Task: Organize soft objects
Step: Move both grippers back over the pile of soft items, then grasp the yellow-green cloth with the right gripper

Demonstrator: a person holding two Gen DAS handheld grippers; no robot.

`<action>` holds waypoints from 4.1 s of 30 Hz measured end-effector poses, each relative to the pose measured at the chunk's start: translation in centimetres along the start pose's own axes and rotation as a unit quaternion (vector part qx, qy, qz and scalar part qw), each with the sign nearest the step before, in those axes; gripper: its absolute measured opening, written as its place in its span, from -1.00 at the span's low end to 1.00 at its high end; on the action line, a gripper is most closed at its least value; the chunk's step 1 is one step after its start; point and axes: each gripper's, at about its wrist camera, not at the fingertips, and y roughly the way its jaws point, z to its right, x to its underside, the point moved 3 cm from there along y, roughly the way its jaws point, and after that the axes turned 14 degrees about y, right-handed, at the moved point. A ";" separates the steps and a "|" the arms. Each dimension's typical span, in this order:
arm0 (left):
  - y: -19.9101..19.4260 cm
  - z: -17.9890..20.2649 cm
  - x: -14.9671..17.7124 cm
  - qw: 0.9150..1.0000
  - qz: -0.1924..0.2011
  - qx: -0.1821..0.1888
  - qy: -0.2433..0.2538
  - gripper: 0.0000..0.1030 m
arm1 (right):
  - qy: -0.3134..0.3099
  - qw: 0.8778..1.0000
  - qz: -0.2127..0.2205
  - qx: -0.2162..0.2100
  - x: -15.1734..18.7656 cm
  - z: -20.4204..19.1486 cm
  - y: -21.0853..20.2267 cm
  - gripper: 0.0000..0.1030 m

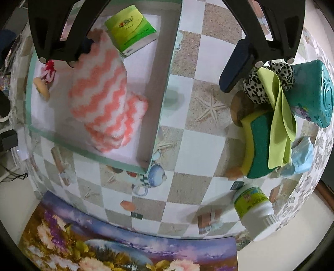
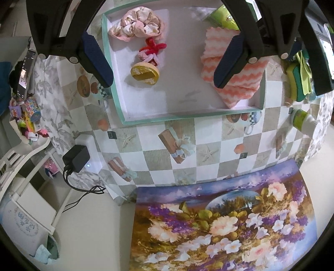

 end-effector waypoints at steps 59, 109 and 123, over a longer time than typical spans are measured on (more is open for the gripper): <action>-9.6 -26.6 4.4 0.965 0.079 -0.118 -0.219 0.96 | -0.130 0.986 -0.005 -0.104 7.0 -17.3 -2.5 0.91; -4.2 -29.5 5.7 0.964 0.016 -0.048 -0.261 0.96 | -0.231 0.921 -0.139 -0.281 16.7 -27.8 3.3 -0.90; -4.4 -29.2 5.5 0.966 0.018 -0.048 -0.255 0.96 | -0.200 0.921 -0.093 -0.320 13.8 -26.8 0.1 -0.90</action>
